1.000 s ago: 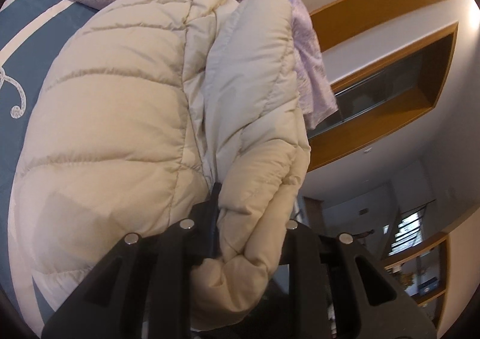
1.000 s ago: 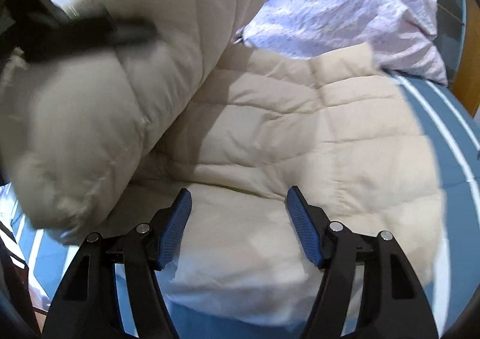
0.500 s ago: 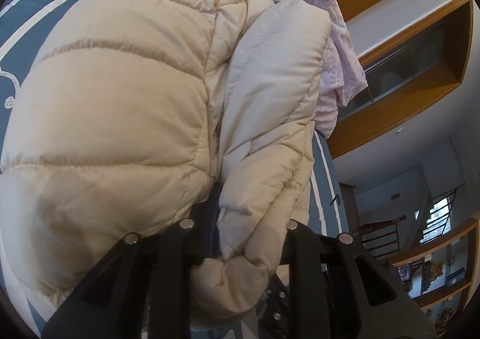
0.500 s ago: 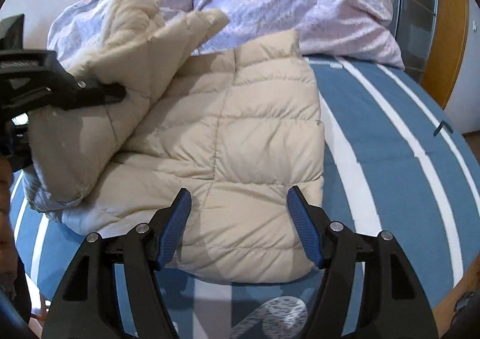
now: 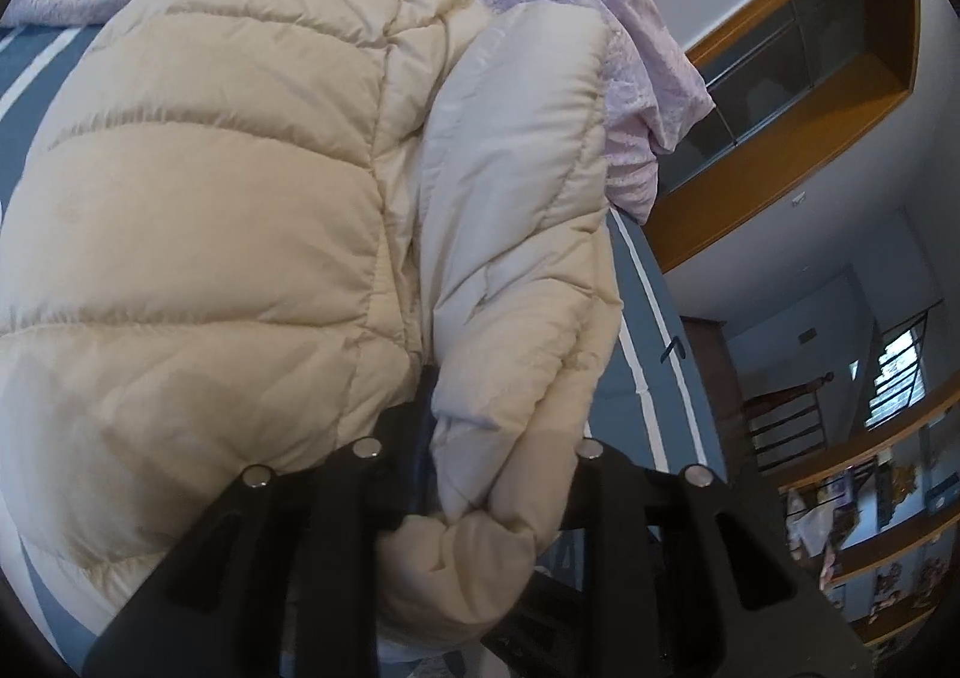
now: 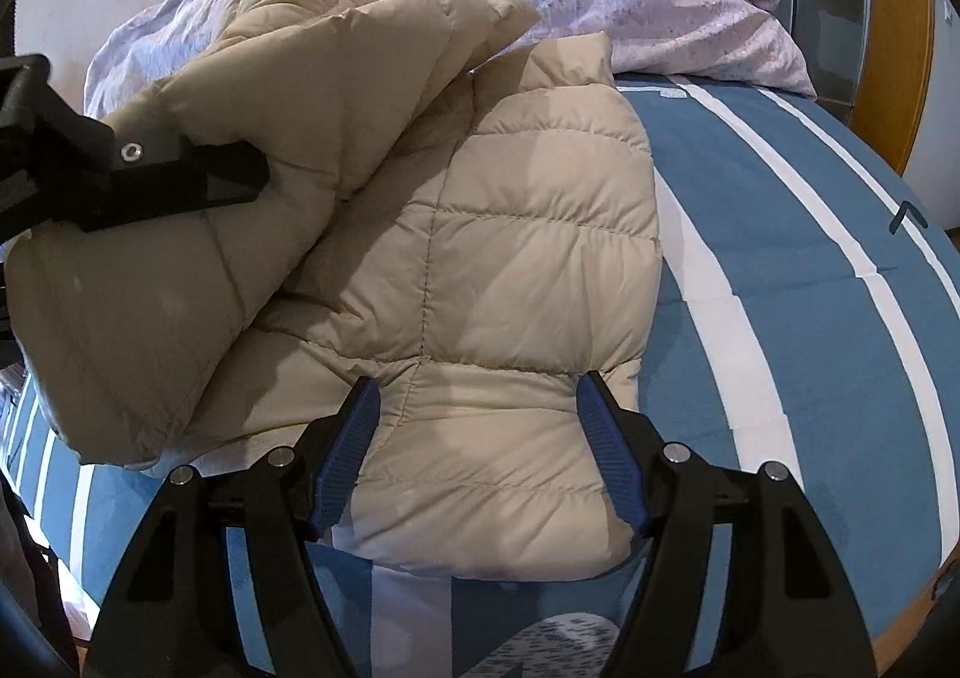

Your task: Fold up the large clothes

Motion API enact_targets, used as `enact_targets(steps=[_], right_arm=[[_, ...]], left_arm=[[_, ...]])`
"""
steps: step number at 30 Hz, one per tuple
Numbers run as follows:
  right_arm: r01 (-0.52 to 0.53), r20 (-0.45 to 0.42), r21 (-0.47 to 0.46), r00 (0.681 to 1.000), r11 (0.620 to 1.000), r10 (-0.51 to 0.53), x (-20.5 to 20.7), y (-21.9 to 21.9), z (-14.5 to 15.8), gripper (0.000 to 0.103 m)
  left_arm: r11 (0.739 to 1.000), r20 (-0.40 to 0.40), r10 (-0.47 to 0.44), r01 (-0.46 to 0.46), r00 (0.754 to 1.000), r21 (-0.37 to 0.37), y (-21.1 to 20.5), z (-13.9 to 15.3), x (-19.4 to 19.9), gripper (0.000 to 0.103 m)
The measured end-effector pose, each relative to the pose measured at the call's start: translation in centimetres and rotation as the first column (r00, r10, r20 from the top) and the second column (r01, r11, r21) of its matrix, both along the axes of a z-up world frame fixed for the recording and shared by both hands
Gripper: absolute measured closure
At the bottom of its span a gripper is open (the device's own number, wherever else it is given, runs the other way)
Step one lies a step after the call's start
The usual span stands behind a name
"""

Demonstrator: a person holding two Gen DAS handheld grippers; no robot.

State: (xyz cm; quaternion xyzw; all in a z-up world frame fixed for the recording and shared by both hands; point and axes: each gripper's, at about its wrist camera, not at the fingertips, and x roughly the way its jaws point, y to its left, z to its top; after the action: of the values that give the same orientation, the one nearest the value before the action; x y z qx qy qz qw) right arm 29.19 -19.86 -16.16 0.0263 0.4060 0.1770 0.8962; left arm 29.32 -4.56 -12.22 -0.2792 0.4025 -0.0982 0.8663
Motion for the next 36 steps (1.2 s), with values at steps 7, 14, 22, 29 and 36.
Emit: enact_targets(steps=[7,14,22,29,36], right_arm=[[0.01,-0.006,0.0,1.0,1.0,-0.01,0.4,-0.1,-0.1,0.032],[0.02,-0.021,0.004,1.0,1.0,-0.02,0.4,-0.5,-0.1,0.032],[0.031,-0.023,-0.001,0.999,1.0,-0.031,0.3,-0.5,-0.1,0.031],[0.026,-0.021,0.003,0.999,1.0,-0.025,0.3,-0.6,-0.2,0.029],[0.013,-0.009,0.002,1.0,1.0,-0.013,0.3,-1.2,-0.2,0.025]], left_arm=[[0.999,0.016,-0.001,0.001,1.0,0.033,-0.6,1.5,-0.8,0.042],[0.99,0.073,0.032,-0.042,0.997,0.137,0.2,3.6,-3.8,0.03],[0.933,0.114,0.221,-0.244,0.968,0.263,7.2,4.4,-6.5,0.025],[0.931,0.037,0.232,-0.232,0.972,0.281,8.6,1.0,-5.4,0.025],[0.904,0.055,0.177,-0.184,0.983,0.386,4.0,-0.1,-3.8,0.024]])
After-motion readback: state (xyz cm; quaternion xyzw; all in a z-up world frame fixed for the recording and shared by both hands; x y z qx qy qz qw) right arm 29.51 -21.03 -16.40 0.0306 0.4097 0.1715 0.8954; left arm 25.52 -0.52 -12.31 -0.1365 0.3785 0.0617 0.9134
